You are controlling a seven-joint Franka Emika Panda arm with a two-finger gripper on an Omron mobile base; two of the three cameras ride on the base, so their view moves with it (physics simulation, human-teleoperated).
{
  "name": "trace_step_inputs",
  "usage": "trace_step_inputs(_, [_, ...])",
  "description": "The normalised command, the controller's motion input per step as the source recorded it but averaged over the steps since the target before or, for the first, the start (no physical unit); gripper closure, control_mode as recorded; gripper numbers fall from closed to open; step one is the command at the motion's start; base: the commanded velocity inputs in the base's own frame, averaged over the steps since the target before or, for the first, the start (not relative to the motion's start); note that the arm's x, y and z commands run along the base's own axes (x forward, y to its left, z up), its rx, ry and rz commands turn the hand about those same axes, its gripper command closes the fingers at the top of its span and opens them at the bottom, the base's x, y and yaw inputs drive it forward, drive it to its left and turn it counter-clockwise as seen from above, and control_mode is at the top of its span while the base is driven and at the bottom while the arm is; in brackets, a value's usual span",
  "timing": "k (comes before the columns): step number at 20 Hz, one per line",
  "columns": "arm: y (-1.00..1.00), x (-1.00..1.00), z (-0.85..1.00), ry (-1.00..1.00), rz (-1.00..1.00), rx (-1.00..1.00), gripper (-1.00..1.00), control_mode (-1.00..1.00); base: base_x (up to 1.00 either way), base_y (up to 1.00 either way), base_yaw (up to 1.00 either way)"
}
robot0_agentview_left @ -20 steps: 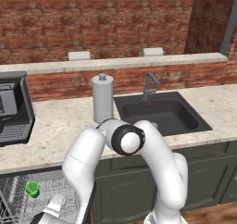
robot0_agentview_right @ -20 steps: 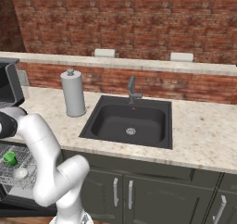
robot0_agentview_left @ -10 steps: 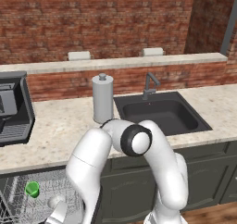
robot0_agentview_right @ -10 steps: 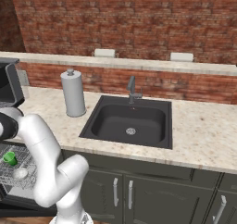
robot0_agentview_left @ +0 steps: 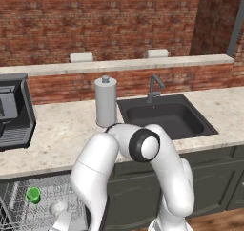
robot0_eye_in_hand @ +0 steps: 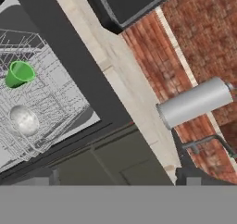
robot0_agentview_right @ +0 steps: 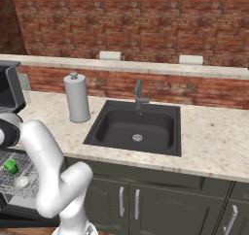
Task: Pick up the cup and bowl from the counter, place them in the dishwasher, and close the dishwasher door.
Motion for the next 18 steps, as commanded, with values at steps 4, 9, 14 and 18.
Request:
trace_step_inputs(4, [-0.02, -0.22, 0.00, 0.02, 0.01, -0.34, -1.00, -1.00, 0.00, 0.00, 0.00])
trace_step_inputs(9, [0.01, -0.36, 0.00, 0.00, 0.06, -0.29, -1.00, -1.00, 0.00, 0.00, 0.00])
trace_step_inputs(14, [0.16, -0.71, 0.00, -0.09, 0.11, -0.20, -1.00, -1.00, 0.00, 0.00, 0.00])
trace_step_inputs(18, [0.16, -0.81, -0.08, -0.17, 0.15, -0.16, -1.00, -1.00, 0.00, 0.00, 0.00])
